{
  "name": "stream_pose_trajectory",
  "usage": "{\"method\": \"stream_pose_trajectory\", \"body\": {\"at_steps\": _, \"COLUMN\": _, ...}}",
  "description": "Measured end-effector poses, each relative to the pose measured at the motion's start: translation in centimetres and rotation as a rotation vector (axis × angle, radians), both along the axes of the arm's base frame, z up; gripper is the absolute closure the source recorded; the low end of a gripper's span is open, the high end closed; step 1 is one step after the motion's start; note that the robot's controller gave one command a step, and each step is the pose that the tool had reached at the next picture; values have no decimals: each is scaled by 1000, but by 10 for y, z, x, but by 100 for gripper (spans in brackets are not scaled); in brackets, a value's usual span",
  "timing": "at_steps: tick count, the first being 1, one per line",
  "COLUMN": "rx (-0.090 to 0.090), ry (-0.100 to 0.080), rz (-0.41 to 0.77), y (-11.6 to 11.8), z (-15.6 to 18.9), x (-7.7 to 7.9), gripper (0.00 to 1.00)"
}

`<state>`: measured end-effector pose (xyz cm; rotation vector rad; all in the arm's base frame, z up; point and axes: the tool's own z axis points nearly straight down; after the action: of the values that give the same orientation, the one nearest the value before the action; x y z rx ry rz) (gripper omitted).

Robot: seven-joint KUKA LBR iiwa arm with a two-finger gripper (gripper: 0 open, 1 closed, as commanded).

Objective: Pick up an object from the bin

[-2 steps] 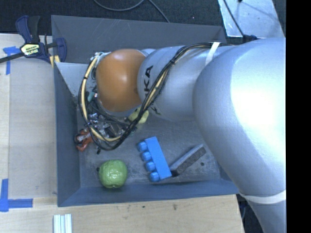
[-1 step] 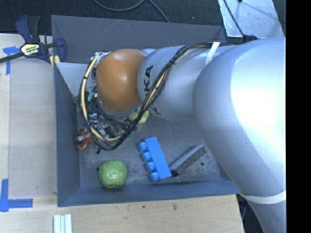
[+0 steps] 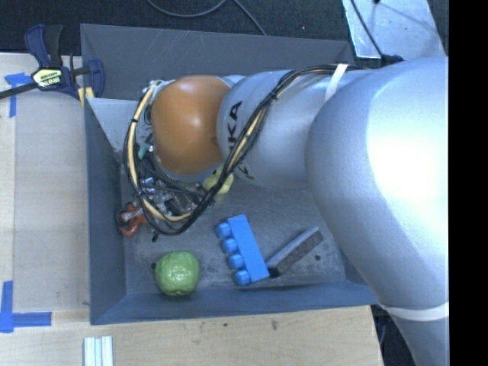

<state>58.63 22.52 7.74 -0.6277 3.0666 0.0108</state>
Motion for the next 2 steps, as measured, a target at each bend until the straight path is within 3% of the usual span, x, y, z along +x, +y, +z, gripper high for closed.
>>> {"method": "stream_pose_trajectory", "body": {"at_steps": 2, "rx": 2, "ry": -5, "rz": -1, "y": 0, "z": 23, "x": 1, "gripper": 100}}
